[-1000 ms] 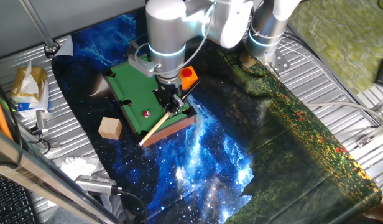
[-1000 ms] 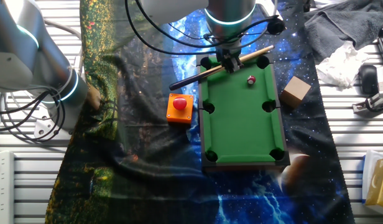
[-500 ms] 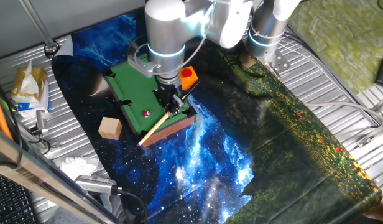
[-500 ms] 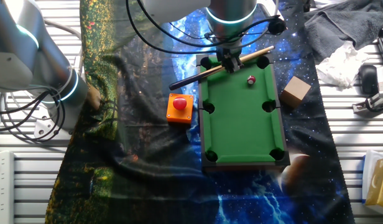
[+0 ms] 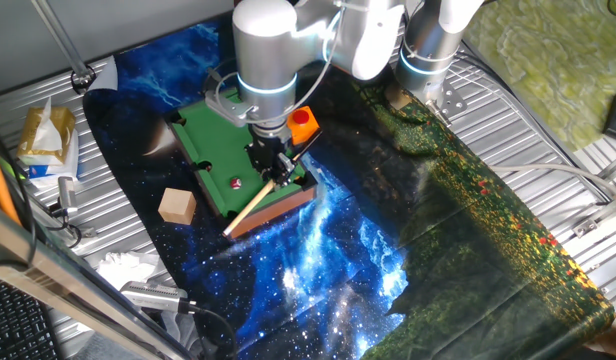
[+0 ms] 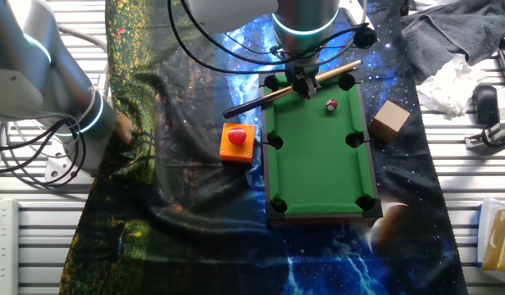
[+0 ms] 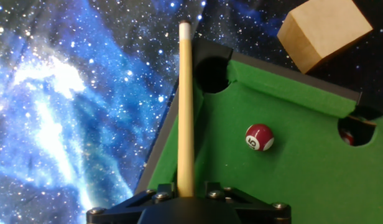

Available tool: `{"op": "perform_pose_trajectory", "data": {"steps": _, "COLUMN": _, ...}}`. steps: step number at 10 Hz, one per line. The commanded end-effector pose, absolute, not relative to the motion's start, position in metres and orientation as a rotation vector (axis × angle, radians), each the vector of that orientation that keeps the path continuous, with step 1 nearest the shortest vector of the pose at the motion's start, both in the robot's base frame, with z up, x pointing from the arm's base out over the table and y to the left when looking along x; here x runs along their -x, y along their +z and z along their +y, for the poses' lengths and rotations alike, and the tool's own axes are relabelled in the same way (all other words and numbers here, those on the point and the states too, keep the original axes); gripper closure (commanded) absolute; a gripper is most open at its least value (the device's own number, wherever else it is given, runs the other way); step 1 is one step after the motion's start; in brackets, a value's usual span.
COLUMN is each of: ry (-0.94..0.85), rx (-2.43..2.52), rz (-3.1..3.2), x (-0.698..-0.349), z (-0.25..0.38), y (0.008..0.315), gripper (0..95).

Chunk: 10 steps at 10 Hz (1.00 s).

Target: Hit the pool ball

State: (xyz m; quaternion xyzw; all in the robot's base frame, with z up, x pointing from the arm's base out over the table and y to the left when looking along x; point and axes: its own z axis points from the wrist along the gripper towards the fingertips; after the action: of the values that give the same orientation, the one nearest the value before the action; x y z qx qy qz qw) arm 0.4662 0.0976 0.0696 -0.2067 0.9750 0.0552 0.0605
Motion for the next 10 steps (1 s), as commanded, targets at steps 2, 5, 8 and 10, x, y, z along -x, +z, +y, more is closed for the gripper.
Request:
{"op": "perform_pose_trajectory", "data": {"steps": 2, "ry": 0.172, "rx": 0.629, "rz": 2.946, "x": -0.4656, "z": 0.0984, "y": 0.0709, "gripper": 38.0}}
{"op": "perform_pose_trajectory", "data": {"steps": 5, "ry": 0.176, "rx": 0.638, "rz": 2.944, "x": -0.4655, "z": 0.0983, "y": 0.0713, "gripper": 38.0}}
{"op": "perform_pose_trajectory", "data": {"steps": 8, "ry": 0.176, "rx": 0.658, "rz": 2.938, "x": -0.4652, "z": 0.0955, "y": 0.0750, "gripper": 38.0}}
{"op": "perform_pose_trajectory", "data": {"steps": 10, "ry": 0.176, "rx": 0.677, "rz": 2.933, "x": -0.4642, "z": 0.0897, "y": 0.0801, "gripper": 38.0}}
